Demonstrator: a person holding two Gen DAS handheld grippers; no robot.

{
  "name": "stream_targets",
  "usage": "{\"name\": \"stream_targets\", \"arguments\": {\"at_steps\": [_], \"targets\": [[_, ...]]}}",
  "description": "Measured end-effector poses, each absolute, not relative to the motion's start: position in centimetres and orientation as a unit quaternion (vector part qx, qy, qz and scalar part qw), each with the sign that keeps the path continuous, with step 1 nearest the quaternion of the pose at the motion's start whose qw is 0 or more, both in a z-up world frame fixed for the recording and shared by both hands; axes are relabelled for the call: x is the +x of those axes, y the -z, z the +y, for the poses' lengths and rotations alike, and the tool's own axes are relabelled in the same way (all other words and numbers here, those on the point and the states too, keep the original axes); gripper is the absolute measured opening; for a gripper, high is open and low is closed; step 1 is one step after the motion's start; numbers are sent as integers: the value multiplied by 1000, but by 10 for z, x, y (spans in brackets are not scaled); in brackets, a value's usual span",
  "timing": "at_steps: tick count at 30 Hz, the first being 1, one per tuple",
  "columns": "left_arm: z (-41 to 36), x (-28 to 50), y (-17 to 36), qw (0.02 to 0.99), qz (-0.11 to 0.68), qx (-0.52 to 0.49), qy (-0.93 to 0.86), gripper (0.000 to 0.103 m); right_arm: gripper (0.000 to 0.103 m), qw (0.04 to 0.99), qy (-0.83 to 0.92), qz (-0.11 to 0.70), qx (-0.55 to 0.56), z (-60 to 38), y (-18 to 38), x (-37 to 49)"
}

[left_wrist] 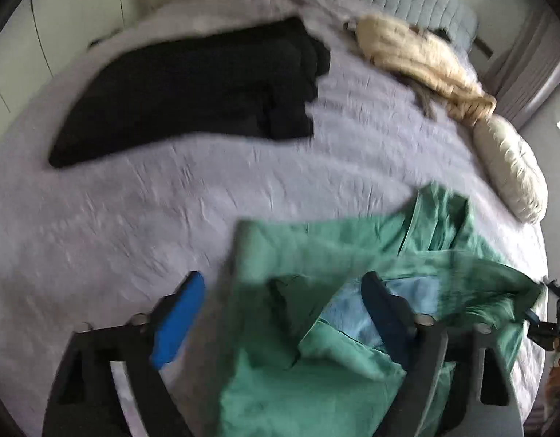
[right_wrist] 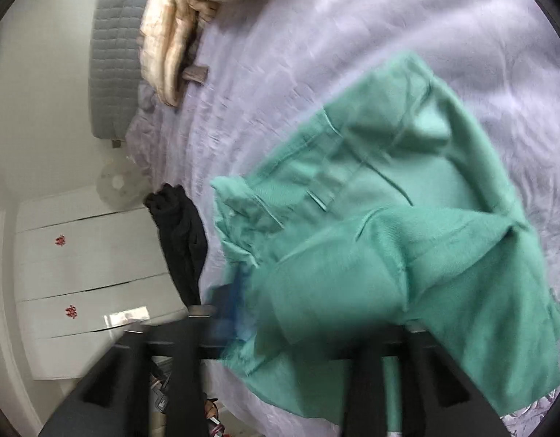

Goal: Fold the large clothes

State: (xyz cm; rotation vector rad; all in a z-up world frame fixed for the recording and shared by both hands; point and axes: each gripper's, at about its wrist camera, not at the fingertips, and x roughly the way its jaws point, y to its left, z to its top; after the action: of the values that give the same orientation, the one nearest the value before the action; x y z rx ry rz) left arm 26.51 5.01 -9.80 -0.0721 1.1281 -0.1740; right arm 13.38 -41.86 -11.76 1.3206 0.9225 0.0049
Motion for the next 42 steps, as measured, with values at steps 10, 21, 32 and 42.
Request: {"name": "stream_targets", "arguments": {"at_steps": [10,21,32,42], "targets": [[62,253,125,824,563,11,59,89,77,770,94,520,358,-423,95,136],[63,229,187,785,616,38,52,62,3,755,156,574,275,-435,142,114],[104,183,164,775,627,-15,78,90,75,733,180,509,414,-438,111,-4],[83,173,190,753,652,-26,82,17,9,657,184,449,578,-420,170,-53]]}}
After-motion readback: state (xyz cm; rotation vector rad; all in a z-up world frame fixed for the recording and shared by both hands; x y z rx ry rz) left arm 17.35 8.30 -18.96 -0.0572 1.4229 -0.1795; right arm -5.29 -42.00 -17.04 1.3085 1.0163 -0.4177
